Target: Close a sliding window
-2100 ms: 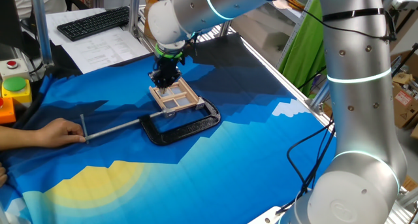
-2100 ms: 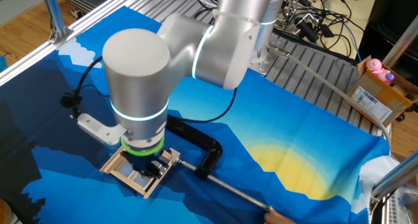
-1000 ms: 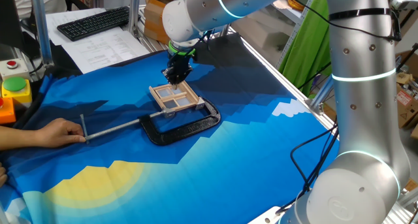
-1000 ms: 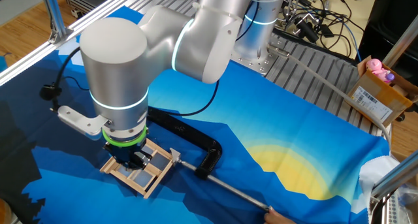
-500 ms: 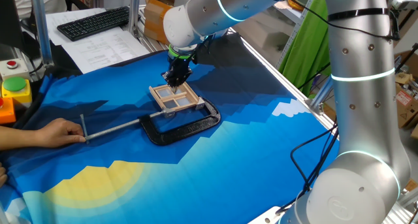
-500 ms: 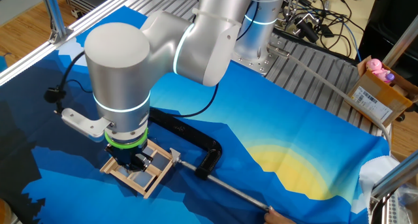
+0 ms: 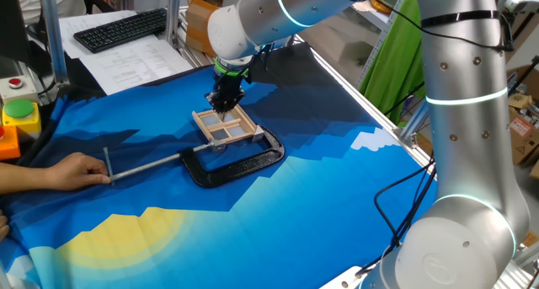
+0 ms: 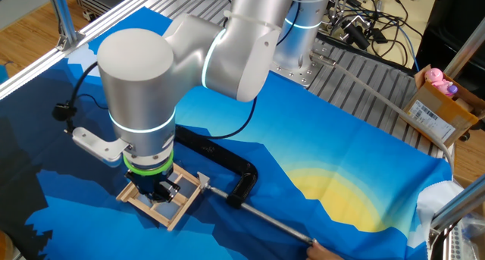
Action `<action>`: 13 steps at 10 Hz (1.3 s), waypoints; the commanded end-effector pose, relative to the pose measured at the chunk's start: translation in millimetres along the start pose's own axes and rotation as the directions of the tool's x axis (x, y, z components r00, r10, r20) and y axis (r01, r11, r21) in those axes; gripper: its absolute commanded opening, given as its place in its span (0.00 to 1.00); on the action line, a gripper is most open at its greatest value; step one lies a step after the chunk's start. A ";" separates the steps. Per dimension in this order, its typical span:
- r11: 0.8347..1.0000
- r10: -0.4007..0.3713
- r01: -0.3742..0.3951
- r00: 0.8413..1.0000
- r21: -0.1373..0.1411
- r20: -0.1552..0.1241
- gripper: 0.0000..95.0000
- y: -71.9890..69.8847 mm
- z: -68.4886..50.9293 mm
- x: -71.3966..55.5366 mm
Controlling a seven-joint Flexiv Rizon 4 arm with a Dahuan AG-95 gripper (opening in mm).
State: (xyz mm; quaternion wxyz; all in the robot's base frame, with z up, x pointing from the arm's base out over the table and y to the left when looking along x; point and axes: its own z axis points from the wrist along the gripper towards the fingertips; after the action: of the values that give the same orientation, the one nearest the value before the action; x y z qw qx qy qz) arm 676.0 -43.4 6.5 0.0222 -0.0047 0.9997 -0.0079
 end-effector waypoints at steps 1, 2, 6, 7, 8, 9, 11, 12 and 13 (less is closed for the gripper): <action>1.000 -0.008 0.008 1.000 0.002 -0.002 0.00 0.9 -1.3 0.7; 1.000 -0.016 0.017 1.000 0.004 -0.012 0.00 0.3 -3.6 0.0; 0.982 0.043 -0.066 0.991 -0.175 -0.130 0.00 -11.2 -60.4 6.4; 0.966 0.078 -0.117 0.982 -0.232 -0.173 0.00 -15.9 -79.3 12.4; 0.964 0.087 -0.131 0.978 -0.231 -0.190 0.00 -18.2 -89.4 18.1; 0.963 0.106 -0.150 0.974 -0.222 -0.199 0.00 -19.9 -101.4 31.1; 0.973 0.109 -0.144 0.976 -0.182 -0.186 0.00 -19.3 -107.7 44.6; 0.985 0.091 -0.114 0.981 -0.131 -0.173 0.00 -19.5 -110.5 50.1; 0.985 0.115 -0.134 0.979 -0.111 -0.167 0.00 -19.2 -111.3 53.9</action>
State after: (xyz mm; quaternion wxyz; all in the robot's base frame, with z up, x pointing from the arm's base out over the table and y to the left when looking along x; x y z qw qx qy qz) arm 623.9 -61.1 112.8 -0.0810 0.0693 0.9875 0.1157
